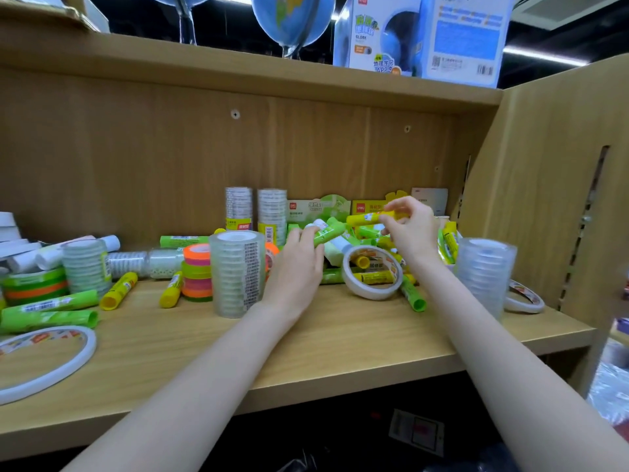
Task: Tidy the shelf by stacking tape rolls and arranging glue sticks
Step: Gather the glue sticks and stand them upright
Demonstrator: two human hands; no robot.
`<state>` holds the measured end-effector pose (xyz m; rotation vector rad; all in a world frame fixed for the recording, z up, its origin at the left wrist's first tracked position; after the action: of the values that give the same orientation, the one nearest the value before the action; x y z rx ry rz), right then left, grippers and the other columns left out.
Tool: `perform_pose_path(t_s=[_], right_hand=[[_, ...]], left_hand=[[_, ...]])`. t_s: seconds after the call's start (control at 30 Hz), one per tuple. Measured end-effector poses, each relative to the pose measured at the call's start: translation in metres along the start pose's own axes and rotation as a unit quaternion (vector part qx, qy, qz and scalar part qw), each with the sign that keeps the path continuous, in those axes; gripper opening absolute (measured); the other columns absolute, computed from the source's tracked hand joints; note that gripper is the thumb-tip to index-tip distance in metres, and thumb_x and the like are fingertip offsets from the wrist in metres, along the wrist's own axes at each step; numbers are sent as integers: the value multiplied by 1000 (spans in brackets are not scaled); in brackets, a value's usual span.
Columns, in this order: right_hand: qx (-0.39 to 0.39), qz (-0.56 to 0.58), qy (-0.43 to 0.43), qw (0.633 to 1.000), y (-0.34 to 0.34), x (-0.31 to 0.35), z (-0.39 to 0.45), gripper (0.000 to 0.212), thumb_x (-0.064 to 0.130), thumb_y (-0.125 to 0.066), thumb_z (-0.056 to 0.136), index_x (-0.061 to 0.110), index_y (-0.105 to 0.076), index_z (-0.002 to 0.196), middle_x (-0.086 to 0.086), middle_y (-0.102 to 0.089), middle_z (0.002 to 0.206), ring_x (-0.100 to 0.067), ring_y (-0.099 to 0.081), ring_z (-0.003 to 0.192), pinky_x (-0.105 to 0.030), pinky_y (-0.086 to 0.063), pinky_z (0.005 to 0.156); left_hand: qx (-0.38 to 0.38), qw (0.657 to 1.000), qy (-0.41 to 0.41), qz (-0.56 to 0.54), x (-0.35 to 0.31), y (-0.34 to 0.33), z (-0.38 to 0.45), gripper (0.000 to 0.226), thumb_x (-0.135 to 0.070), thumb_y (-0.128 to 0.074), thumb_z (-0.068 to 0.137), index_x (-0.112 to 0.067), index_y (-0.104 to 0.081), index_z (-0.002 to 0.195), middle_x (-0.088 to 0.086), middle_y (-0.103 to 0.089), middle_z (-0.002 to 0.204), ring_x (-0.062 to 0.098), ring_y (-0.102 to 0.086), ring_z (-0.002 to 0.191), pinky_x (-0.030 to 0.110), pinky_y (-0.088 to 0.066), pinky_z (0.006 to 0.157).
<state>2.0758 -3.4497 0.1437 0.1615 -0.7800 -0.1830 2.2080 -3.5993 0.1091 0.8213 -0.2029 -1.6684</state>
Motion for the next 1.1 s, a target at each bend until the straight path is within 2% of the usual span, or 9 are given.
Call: perform_pose_path(t_s=[0.13, 0.23, 0.33, 0.47, 0.53, 0.67, 0.8, 0.93, 1.1], right_hand=[[71, -181, 68, 979, -28, -4, 6, 7, 13, -64, 84, 11, -65, 91, -7, -67, 97, -23, -60, 89, -27, -43, 74], [113, -213, 69, 968, -38, -7, 3, 15, 18, -59, 90, 14, -68, 101, -6, -67, 107, -24, -61, 93, -33, -48, 78], [66, -128, 97, 985, -19, 11, -1, 26, 14, -52, 93, 12, -62, 117, -4, -62, 115, -21, -58, 93, -27, -43, 82], [296, 38, 55, 953, -48, 20, -29, 24, 8, -49, 95, 12, -62, 115, -2, -67, 90, -15, -64, 79, -20, -53, 69], [332, 102, 17, 938, -53, 17, -37, 23, 6, -54, 92, 12, -61, 113, -7, -68, 83, -17, -64, 74, -26, -55, 70], [230, 176, -25, 957, -34, 9, -23, 19, 4, -59, 88, 6, -61, 106, -7, -64, 88, -14, -60, 72, -20, -52, 64], [86, 222, -82, 968, -12, -12, 6, 16, 0, -56, 88, 8, -54, 101, -6, -57, 95, -16, -63, 74, -25, -54, 74], [60, 4, -37, 998, -18, -14, 20, 16, 9, -58, 88, 7, -56, 104, -2, -58, 94, -9, -59, 76, -28, -46, 78], [99, -175, 24, 979, -33, -19, 24, 28, 18, -60, 89, 1, -62, 111, -14, -64, 110, -26, -57, 105, -30, -42, 84]], left_hand=[[20, 999, 5, 43, 3, -4, -1, 34, -18, -44, 97, -8, -47, 129, 12, -56, 118, 27, -51, 111, 38, -39, 91], [18, 999, -6, 47, 4, -3, -1, 34, -20, -46, 96, -10, -48, 129, 9, -56, 120, 23, -49, 113, 32, -36, 92], [10, 999, -10, 47, 5, -1, 0, 35, -20, -46, 96, -12, -48, 130, 7, -56, 122, 22, -47, 114, 29, -33, 92], [19, 999, -29, 31, -3, -3, 0, 38, -22, -47, 96, -13, -47, 132, 5, -55, 125, 22, -46, 115, 30, -34, 95], [25, 999, -37, 28, -6, -4, 0, 37, -24, -47, 96, -14, -48, 131, 5, -56, 120, 22, -47, 110, 30, -35, 91], [45, 998, -18, 40, 1, -9, -2, 41, -18, -45, 96, -17, -41, 136, 7, -50, 116, 24, -44, 108, 32, -35, 92], [86, 990, -18, 111, 4, -20, -6, 45, -10, -44, 90, -17, -43, 135, 4, -39, 137, 22, -31, 126, 33, -29, 103], [81, 982, -43, 163, -2, -19, -7, 42, -13, -42, 91, -21, -48, 132, -1, -29, 147, 19, -17, 137, 35, -19, 107], [102, 981, -34, 163, 2, -22, -7, 42, -14, -43, 91, -21, -47, 132, 0, -24, 150, 19, -13, 138, 36, -16, 109]])
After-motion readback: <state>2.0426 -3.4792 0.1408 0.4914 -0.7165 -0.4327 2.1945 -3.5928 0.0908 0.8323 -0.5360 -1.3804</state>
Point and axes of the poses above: each hand's wrist, its own z-axis towards the middle knuckle, its own y-axis out of the back of the hand, x = y × z, the point moved 9 cm from there along z, towards the middle knuckle
